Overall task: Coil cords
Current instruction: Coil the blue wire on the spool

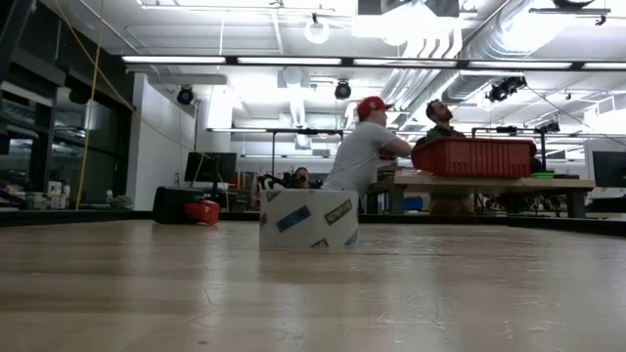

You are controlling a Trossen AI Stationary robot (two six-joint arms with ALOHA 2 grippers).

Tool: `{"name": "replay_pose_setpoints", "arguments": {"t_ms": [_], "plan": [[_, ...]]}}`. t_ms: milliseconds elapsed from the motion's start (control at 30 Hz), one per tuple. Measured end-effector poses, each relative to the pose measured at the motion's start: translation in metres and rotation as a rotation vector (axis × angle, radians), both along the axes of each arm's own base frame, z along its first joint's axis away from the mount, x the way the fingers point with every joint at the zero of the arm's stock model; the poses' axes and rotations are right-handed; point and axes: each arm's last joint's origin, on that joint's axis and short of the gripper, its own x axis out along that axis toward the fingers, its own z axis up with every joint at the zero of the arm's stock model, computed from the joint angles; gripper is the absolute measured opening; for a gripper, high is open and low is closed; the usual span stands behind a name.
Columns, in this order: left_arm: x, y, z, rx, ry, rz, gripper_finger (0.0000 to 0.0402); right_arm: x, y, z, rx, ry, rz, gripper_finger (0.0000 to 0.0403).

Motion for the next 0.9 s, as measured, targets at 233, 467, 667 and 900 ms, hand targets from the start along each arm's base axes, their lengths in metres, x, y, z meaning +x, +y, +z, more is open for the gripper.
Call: {"name": "replay_pose_setpoints", "arguments": {"t_ms": [233,467,667,900], "plan": [[-0.01,-0.015,0.008,-0.019,-0.015,-0.035,0.0005,0.001,-0.009,0.0,-0.013,-0.001,0.022,0.0],[-0.006,-0.025,0.008,-0.04,-0.028,-0.019,0.0005,0.001,-0.014,0.001,-0.012,-0.022,0.087,0.0],[-0.003,-0.02,0.003,-0.044,-0.004,0.04,0.0005,0.0,-0.011,0.003,-0.016,-0.043,0.095,0.0],[0.001,-0.027,0.0,-0.046,0.026,0.02,0.0005,0.001,-0.016,0.002,-0.015,-0.043,0.079,0.0]]}}
